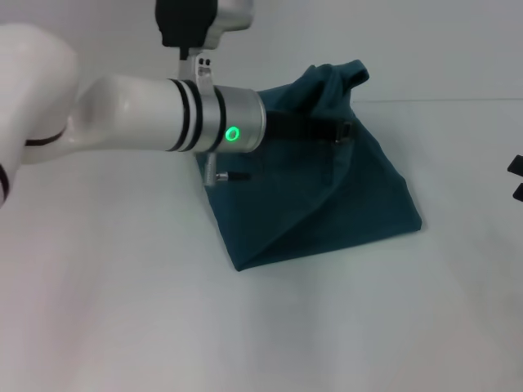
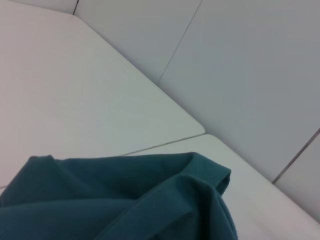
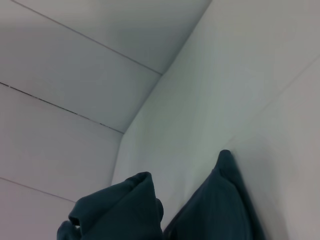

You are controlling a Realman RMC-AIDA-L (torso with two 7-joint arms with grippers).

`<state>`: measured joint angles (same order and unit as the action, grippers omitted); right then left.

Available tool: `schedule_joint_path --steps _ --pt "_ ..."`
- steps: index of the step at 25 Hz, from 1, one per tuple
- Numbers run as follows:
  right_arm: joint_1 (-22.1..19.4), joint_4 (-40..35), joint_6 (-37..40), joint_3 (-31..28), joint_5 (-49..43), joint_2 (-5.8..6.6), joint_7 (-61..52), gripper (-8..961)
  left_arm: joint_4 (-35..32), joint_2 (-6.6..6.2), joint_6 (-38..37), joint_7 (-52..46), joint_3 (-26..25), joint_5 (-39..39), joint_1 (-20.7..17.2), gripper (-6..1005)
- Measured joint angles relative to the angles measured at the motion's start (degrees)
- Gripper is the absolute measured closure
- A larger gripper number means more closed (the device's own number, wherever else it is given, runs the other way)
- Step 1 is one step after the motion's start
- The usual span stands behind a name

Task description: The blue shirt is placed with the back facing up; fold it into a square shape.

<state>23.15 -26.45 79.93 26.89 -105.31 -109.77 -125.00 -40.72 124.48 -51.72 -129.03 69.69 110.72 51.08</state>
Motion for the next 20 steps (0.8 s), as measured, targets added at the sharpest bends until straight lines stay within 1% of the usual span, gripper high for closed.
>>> schedule_joint_path --steps 4,6,9,12,16,18,20 --pt "0.2 0.5 -0.5 0.0 -0.9 0.02 -0.1 274 0.3 0.02 2.7 2.2 5.5 -2.0 0.5 958" --pt "0.2 0.5 -0.7 0.0 -1.0 0.06 -0.1 274 0.2 -0.01 3.1 3.4 7.7 -2.4 0.8 916" --pt "0.2 0.5 -0.9 0.0 -1.0 0.18 -0.3 276 0.3 0.10 6.0 3.3 8.9 -2.8 1.0 852" --pt "0.2 0.5 -1.1 0.0 -1.0 0.24 -0.3 277 0.5 0.11 6.9 3.4 9.0 -4.0 1.0 789" --pt "0.2 0.5 -1.5 0.0 -1.0 0.39 -0.4 279 0.0 0.01 6.6 3.4 8.7 -5.8 0.5 631" --pt "0.3 0.5 -1.5 0.0 -1.1 0.50 -0.4 279 -1.3 -0.15 5.2 3.2 7.4 -7.8 -0.8 570" --pt "0.3 0.4 -1.4 0.0 -1.3 0.62 -0.4 280 -3.0 -0.31 2.5 3.1 3.8 -10.8 -3.3 527"
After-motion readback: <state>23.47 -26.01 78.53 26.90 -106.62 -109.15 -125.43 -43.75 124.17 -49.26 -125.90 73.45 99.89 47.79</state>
